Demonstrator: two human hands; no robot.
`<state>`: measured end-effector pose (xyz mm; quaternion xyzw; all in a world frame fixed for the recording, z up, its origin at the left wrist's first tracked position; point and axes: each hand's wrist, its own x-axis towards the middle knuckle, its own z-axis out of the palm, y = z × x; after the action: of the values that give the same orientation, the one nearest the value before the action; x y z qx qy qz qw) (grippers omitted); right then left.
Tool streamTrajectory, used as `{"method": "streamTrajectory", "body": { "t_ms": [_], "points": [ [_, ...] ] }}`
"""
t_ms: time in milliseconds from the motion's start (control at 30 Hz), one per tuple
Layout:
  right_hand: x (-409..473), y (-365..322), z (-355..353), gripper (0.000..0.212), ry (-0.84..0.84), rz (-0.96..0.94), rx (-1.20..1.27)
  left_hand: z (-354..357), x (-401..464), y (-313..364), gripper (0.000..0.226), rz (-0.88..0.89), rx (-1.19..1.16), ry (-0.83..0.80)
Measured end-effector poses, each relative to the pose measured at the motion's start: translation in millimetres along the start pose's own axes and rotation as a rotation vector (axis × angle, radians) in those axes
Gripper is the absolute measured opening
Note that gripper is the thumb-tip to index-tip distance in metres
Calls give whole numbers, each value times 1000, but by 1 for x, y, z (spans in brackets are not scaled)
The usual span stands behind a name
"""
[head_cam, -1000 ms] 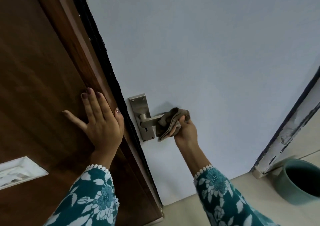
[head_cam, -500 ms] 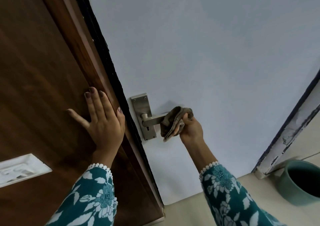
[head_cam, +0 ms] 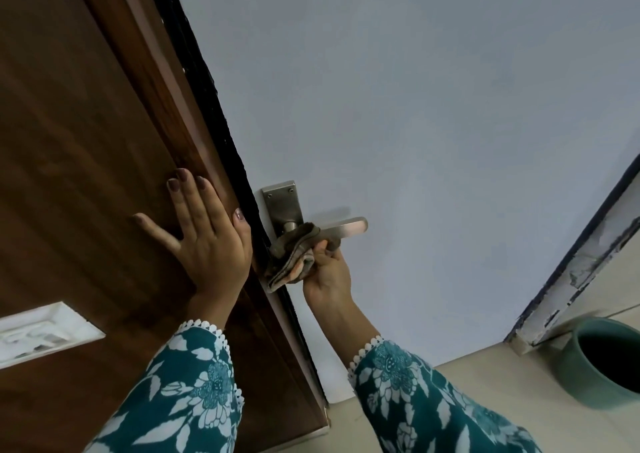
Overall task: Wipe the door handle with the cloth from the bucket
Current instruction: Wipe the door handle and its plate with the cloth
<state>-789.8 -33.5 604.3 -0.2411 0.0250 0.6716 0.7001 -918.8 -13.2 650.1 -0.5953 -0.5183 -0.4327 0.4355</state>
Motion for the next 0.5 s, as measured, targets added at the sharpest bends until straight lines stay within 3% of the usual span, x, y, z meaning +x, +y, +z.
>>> {"method": "streamTrajectory", "body": {
  "t_ms": [167, 300, 400, 500],
  "points": [
    [-25, 15, 14, 23, 21, 71, -199, -5, -1, 2, 59, -6, -27, -33],
    [-31, -12, -10, 17, -42, -95, -918, -6, 0, 1, 61, -6, -44, -41],
    [-48, -42, -25, 26, -188, -354, -1497, -5, -1, 0, 62, -19, -51, -38],
    [-65, -67, -14, 39, -226, -744, -1589, -3, -1, 1, 64, -14, -49, -27]
  ]
}}
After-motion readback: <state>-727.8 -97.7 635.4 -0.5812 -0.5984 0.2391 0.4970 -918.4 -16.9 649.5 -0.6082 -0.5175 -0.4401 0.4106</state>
